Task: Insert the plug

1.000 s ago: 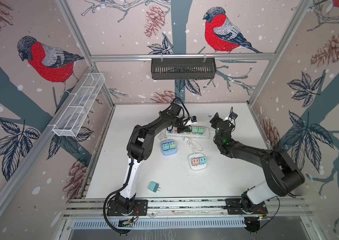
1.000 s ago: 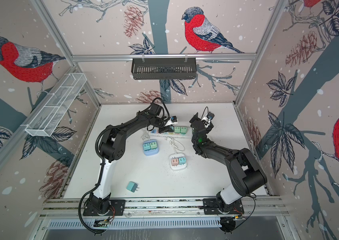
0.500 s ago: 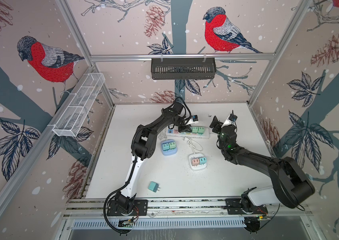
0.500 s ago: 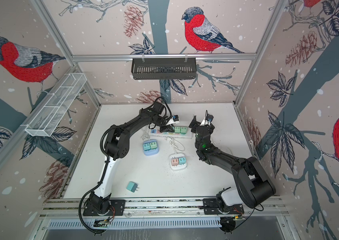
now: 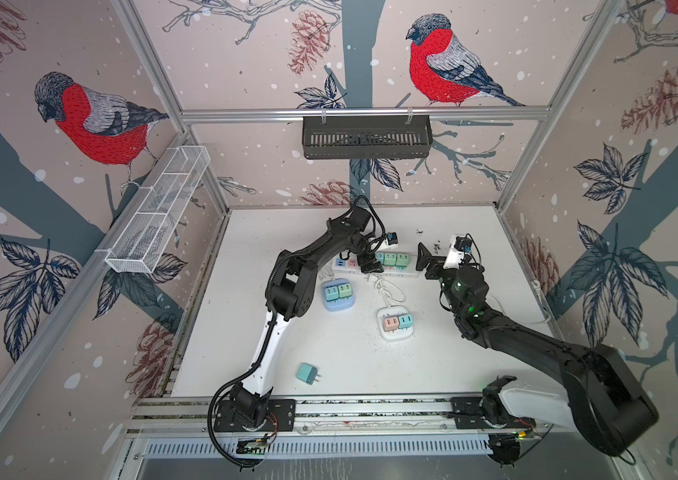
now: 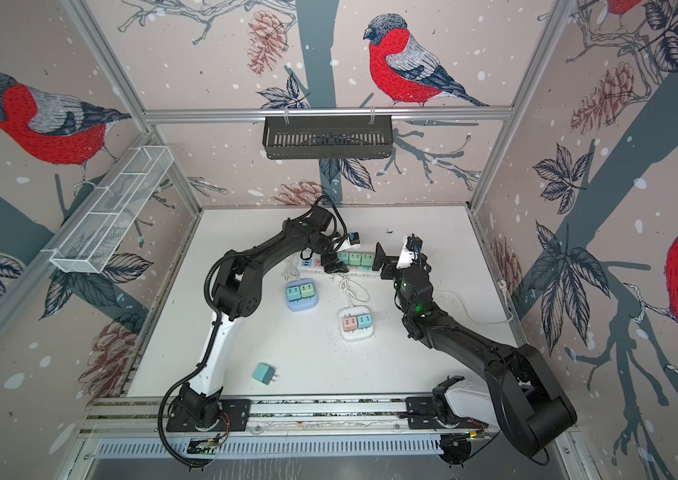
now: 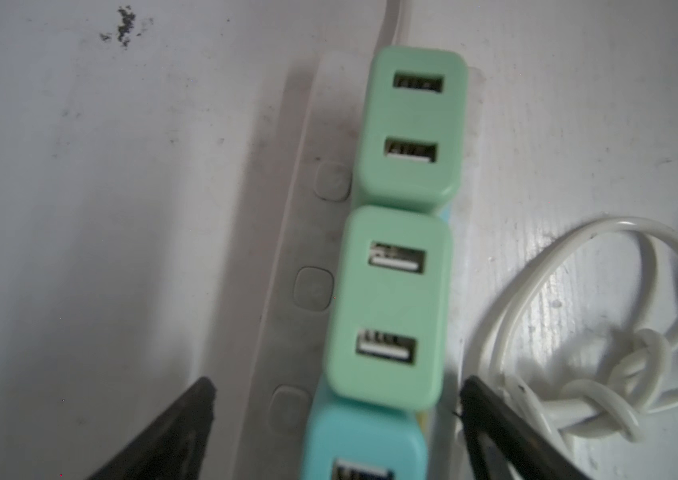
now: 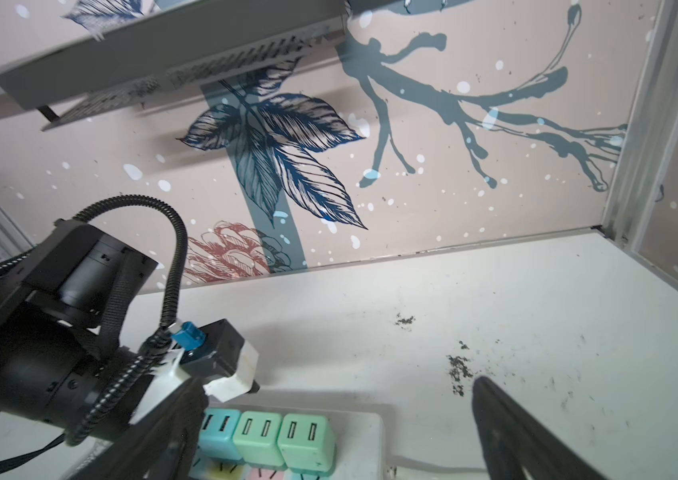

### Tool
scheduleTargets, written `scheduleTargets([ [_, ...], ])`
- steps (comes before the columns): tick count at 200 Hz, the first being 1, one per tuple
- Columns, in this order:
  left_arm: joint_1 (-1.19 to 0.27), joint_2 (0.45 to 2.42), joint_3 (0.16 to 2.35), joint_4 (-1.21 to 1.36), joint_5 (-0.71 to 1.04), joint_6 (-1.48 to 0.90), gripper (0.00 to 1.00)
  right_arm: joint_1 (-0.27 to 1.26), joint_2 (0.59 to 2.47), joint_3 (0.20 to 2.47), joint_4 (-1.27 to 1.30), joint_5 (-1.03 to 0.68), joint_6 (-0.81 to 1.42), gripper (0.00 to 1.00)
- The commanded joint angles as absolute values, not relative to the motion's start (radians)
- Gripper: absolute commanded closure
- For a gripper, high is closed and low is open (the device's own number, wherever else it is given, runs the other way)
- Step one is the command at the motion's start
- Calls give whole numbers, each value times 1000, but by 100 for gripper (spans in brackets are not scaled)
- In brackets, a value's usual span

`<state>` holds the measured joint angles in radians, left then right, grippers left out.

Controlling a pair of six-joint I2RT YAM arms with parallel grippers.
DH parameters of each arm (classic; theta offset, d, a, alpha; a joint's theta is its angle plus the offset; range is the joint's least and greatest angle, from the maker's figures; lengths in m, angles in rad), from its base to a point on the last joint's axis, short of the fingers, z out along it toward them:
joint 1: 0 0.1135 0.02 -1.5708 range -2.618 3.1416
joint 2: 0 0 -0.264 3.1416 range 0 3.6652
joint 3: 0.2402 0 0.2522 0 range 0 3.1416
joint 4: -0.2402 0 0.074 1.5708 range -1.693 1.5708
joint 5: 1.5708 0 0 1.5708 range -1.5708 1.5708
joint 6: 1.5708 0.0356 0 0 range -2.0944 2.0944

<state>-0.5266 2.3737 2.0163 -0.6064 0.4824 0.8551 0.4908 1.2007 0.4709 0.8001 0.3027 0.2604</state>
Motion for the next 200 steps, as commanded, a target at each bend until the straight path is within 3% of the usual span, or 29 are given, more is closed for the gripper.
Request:
scheduleTargets([
  [1, -524, 2247, 1953, -451, 452, 801, 2, 499, 1166, 457, 818, 260, 239, 0],
  [34, -513, 1988, 1658, -95, 504, 671, 2, 538, 1124, 456, 760, 248, 222, 0],
  [57, -493, 1785, 1398, 173, 449, 539, 2, 590, 1120, 469, 715, 262, 209, 0],
  [87, -465, 1522, 1081, 475, 256, 306, 2, 684, 1123, 495, 655, 275, 215, 1],
  [117, -444, 1315, 717, 837, -71, 56, 2, 812, 1176, 548, 577, 277, 232, 8],
  [146, -369, 1201, 555, 886, -98, -177, 2, 938, 1248, 602, 505, 315, 240, 12],
  [163, -362, 1186, 524, 855, -101, -195, 2, 1000, 1309, 640, 457, 333, 241, 14],
  [200, -358, 1161, 466, 825, -315, -220, 2, 1121, 1426, 695, 444, 337, 285, 18],
])
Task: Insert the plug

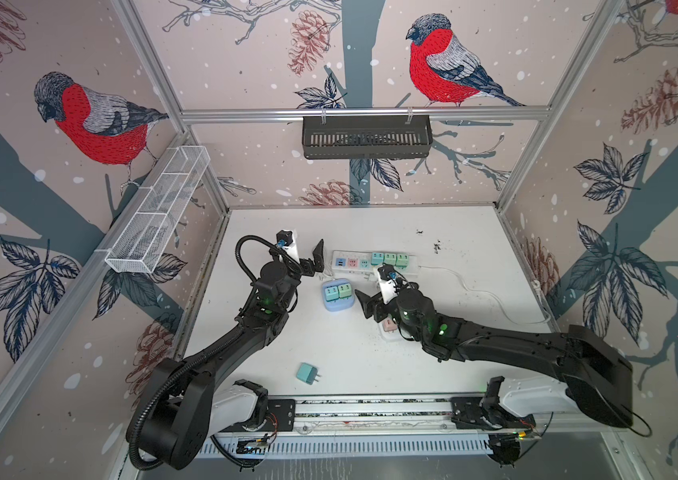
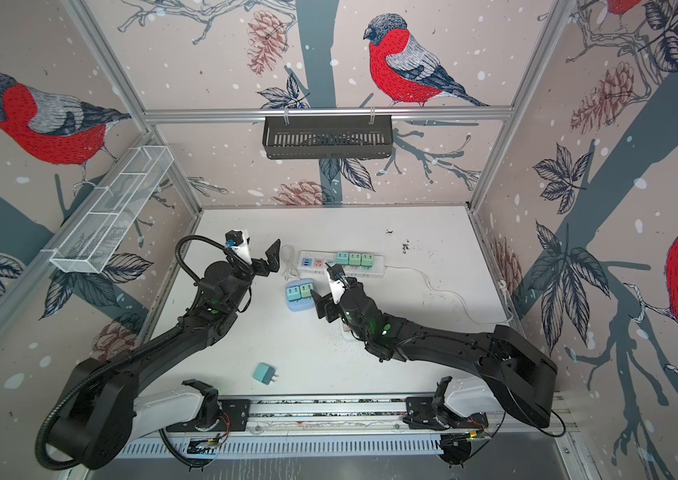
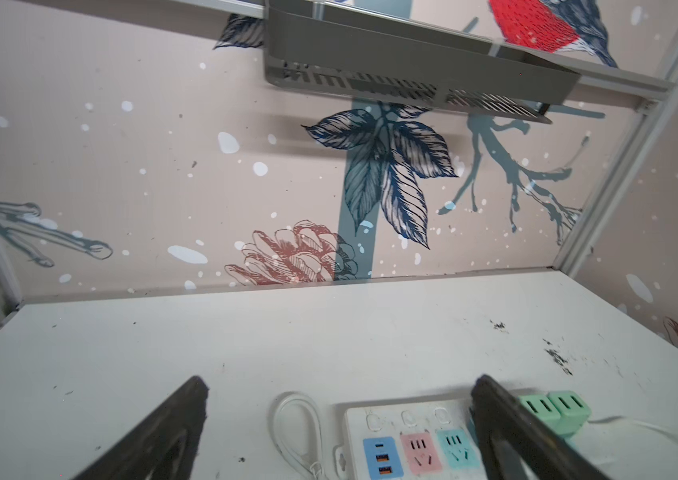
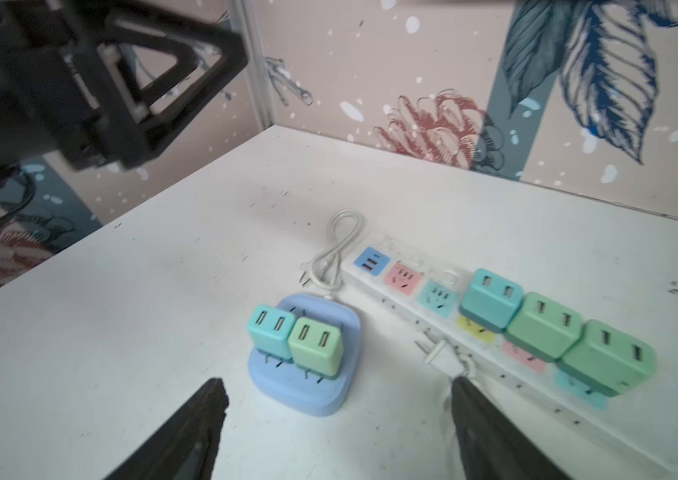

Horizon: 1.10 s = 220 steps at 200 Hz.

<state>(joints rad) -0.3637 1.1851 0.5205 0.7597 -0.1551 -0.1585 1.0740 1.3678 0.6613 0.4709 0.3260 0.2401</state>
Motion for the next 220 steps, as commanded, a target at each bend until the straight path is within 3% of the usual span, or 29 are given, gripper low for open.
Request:
scheduleTargets([
  [1, -357, 1159, 463, 829, -318, -219, 2, 1126, 1430, 698, 444, 336, 286, 18],
  [49, -330, 1069, 344, 850, -480, -176, 2, 1271, 1638, 852, 344, 310, 300, 23],
  [86, -312, 1062, 297, 916, -564, -217, 2, 1292, 1739, 922, 304, 288, 323, 23],
  [132, -225, 1009, 255, 891, -566, -336, 2, 1293, 1813, 961, 277, 229, 339, 23],
  [220, -218, 976, 218, 922, -585, -338, 2, 1375, 1795, 944, 275, 129, 249, 27],
])
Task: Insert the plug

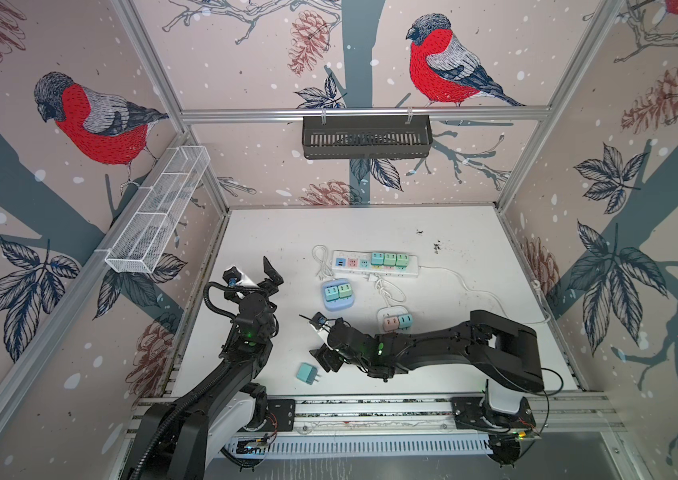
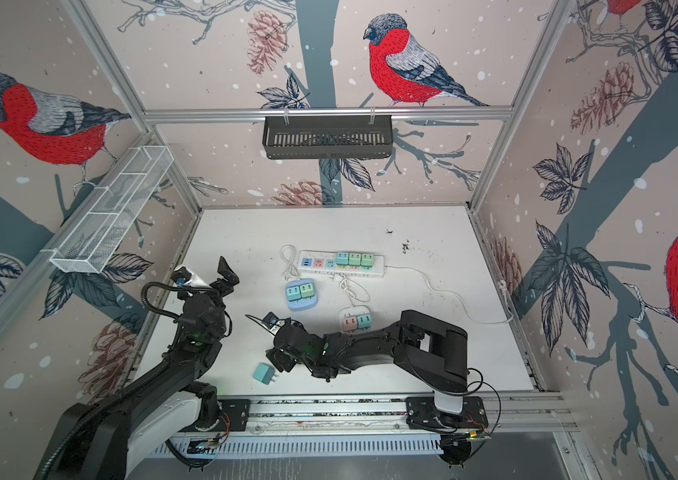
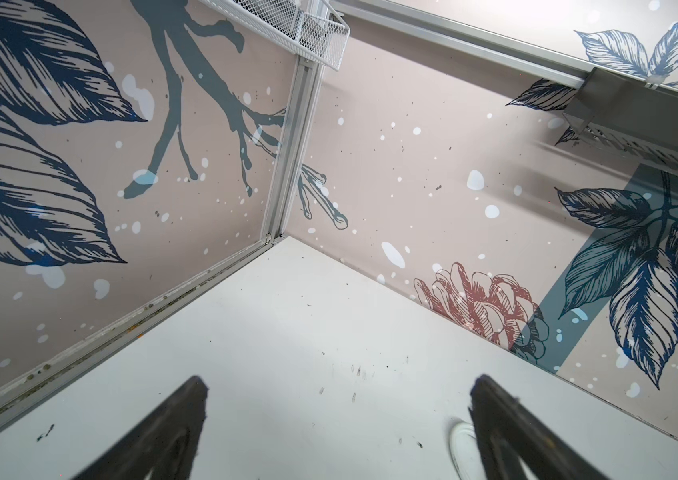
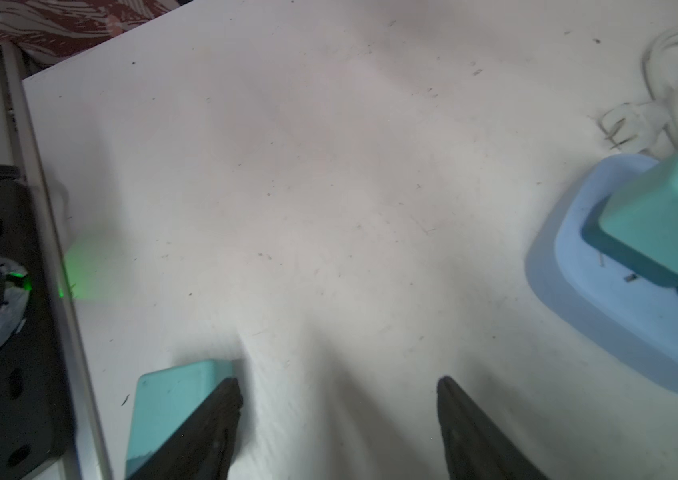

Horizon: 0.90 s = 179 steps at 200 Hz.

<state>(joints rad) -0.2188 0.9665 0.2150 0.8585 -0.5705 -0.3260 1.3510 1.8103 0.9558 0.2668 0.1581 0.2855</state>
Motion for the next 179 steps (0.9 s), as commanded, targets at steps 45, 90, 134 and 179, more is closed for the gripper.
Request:
scheduleTargets([
  [45, -218, 973, 222, 913, -588, -335, 2, 1419, 1805, 956, 261, 55, 205, 31],
  [90, -218, 976, 224, 911, -586, -332, 2, 1427, 1822, 960, 270, -17, 195, 31],
  [134, -218, 977, 222, 914, -586, -330, 2, 1427, 1894, 1019, 223, -18, 201, 31],
  [179, -218, 980, 221, 916, -586, -330, 2, 1424, 1942, 1047, 202, -15, 202, 31],
])
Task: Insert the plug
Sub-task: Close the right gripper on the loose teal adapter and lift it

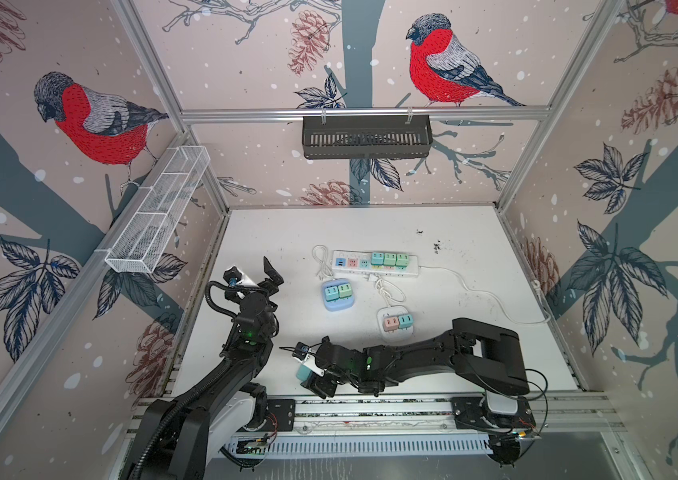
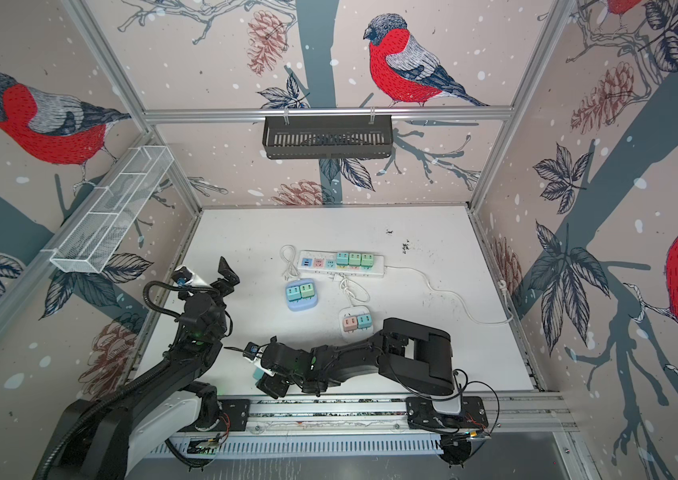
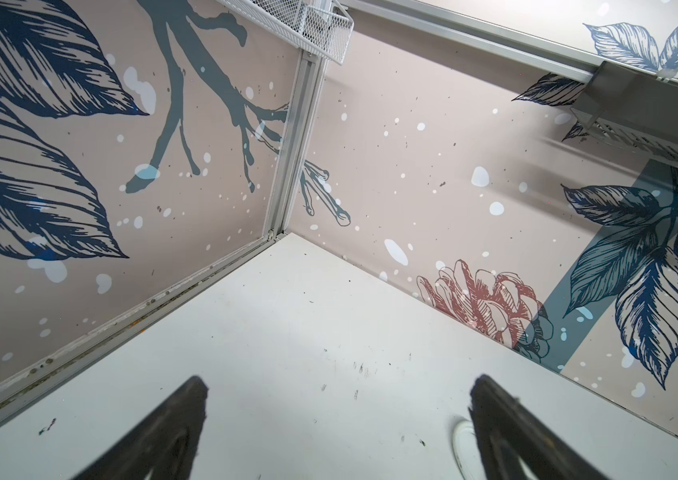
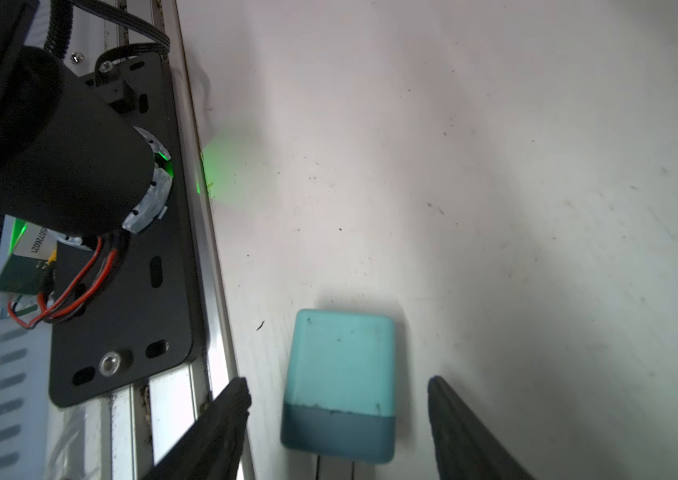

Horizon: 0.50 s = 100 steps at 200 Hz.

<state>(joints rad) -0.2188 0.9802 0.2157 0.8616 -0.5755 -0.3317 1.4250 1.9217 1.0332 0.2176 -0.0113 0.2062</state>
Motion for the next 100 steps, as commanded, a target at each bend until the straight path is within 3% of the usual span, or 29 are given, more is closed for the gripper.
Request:
scheduleTargets([
  [1, -217, 980, 221, 916, -587, -330, 2, 1424, 1943, 1047, 201, -15, 202, 31],
  [55, -217, 980, 222, 916, -584, -331, 2, 1425, 1991, 1062, 194, -6, 197, 41],
  [100, -217, 978, 224, 914, -581, -329, 2, 1426, 1991, 1045, 209, 19, 186, 60],
])
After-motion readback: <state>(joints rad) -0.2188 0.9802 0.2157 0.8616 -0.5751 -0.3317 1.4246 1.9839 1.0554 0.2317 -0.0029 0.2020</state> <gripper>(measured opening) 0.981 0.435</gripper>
